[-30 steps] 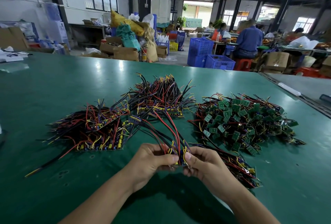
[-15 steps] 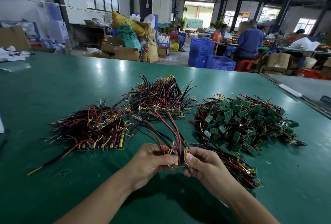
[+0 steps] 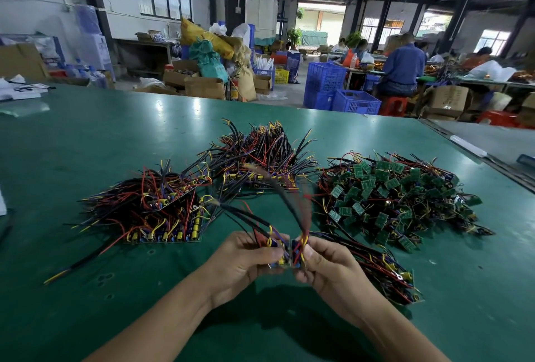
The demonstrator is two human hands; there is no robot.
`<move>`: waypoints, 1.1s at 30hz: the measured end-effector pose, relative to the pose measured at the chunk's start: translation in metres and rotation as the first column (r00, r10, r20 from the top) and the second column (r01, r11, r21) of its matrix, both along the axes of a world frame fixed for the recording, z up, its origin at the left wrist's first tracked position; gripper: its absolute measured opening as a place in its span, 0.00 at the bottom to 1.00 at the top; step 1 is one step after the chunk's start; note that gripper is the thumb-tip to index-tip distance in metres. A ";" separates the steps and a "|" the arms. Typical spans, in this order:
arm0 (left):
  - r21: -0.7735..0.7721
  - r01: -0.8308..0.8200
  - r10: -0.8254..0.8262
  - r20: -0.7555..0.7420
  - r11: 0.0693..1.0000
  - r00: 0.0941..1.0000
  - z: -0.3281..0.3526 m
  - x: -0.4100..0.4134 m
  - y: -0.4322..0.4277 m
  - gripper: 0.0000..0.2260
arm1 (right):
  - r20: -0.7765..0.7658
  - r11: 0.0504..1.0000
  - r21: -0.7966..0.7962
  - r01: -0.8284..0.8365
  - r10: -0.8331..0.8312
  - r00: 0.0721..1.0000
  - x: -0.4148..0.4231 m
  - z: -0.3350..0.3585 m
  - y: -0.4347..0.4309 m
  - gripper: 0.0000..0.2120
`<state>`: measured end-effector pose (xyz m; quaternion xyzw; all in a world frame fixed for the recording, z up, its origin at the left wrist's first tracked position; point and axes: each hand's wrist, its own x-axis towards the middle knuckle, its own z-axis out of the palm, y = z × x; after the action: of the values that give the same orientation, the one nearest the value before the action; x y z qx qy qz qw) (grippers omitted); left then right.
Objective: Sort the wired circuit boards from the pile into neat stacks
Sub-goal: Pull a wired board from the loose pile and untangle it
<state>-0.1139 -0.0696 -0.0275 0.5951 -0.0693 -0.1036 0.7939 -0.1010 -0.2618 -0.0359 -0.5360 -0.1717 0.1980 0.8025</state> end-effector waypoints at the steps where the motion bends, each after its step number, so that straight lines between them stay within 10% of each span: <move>1: -0.034 0.009 -0.009 -0.002 0.999 1.000 -0.001 0.002 0.001 0.11 | 0.003 0.999 0.034 0.003 -0.003 1.000 0.000 0.001 0.001 0.10; 5: -0.034 -0.036 0.035 -0.003 0.999 0.999 0.000 0.006 0.006 0.09 | 0.002 0.995 0.063 0.082 -0.082 0.997 0.001 0.003 0.003 0.07; 9: 0.319 -0.168 0.163 0.045 0.933 0.986 -0.005 0.012 0.011 0.06 | -0.103 0.971 0.136 0.194 -0.181 0.978 0.009 0.005 -0.003 0.10; 14: 0.840 -0.256 0.063 0.258 0.479 0.964 -0.016 0.018 0.017 0.10 | -0.098 0.980 0.059 0.191 -0.185 0.978 0.012 0.010 -0.010 0.16; 22: 0.911 -0.398 0.180 0.377 0.103 0.909 -0.017 0.018 0.016 0.19 | -0.124 0.982 0.053 0.179 -0.171 0.977 0.008 0.010 -0.004 0.12; 25: 0.732 -0.594 0.132 0.588 0.333 0.798 -0.010 0.013 0.011 0.11 | -0.123 0.990 0.037 0.137 -0.132 0.984 0.005 0.009 -0.001 0.10; 29: 0.494 -0.380 0.126 0.472 0.782 0.873 -0.002 0.000 -0.011 0.14 | -0.138 0.998 -0.019 0.053 -0.055 0.989 0.003 0.005 0.004 0.12; 33: 0.370 -0.375 0.185 0.458 0.850 0.870 0.001 -0.002 -0.018 0.07 | -0.119 0.999 -0.052 0.007 -0.013 0.993 0.004 0.001 0.004 0.15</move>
<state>-0.1162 -0.0878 -0.0267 0.7731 -0.1170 0.1285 0.6101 -0.0970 -0.2574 -0.0350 -0.5444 -0.1156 0.2301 0.7983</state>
